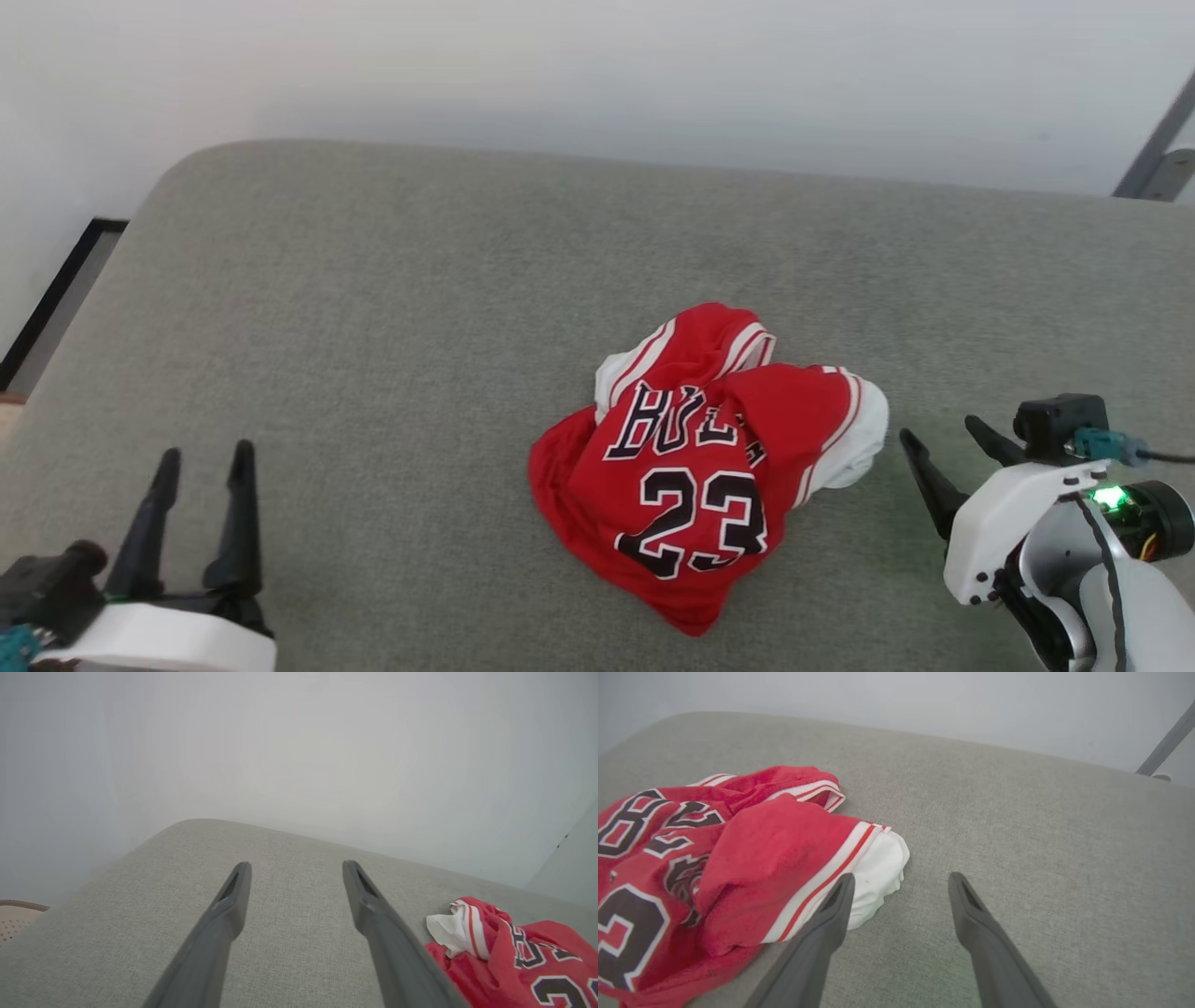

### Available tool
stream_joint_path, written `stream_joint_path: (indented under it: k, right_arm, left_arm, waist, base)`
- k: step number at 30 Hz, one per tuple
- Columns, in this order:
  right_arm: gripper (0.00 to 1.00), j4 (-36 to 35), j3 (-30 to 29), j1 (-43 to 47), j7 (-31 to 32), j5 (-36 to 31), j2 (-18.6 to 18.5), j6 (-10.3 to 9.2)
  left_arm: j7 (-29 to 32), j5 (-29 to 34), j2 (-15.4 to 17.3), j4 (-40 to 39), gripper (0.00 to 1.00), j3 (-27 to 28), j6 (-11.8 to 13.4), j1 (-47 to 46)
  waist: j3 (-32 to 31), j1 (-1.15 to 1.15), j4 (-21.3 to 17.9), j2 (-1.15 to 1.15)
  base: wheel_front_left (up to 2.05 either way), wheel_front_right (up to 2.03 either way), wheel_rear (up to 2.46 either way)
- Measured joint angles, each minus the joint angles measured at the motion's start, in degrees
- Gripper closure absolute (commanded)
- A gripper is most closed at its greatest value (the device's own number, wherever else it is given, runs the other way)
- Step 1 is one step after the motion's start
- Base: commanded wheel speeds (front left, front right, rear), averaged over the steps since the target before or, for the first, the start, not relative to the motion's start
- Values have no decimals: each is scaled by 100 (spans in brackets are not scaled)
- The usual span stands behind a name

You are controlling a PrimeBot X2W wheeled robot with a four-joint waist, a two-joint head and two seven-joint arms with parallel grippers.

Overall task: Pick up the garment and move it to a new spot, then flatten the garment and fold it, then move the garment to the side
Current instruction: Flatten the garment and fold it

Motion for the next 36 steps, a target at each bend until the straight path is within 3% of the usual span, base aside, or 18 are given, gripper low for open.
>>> stream_joint_path:
  k: [13,19,20,21,22,31,36]
  right_arm:
    - [0,571,478,-399,1404,322,-331,-1]
    - [0,982,788,-793,1726,345,-480,0]
    - [5,1081,834,-866,1745,368,-490,0]
    - [58,1147,909,-950,1795,367,-513,0]
    - [100,1225,955,-1034,1805,383,-519,0]
    - [100,1392,1267,-1399,1879,747,-684,11]
    - [100,1004,1192,-1361,2085,864,-1068,12]
  left_arm:
    - [0,205,-476,237,0,-99,-288,-508]
    - [0,338,-657,343,0,-103,-403,-749]
    - [0,356,-673,366,0,-102,-408,-783]
    - [0,371,-692,386,0,-94,-424,-817]
    - [0,390,-717,404,0,-81,-442,-838]
    - [-1,457,-809,459,0,192,-510,-872]
    - [0,493,-799,432,0,365,-534,-751]
  waist:
    - [366,0,446,0]
    - [554,0,645,0]
    - [583,0,674,0]
    - [610,0,701,0]
    - [635,0,726,0]
    - [674,0,651,0]
    - [617,0,446,0]
  base:
    - [0,0,0]
    - [0,0,0]
    - [0,0,0]
    - [0,0,0]
    - [0,0,0]
    - [0,0,0]
    - [0,0,0]
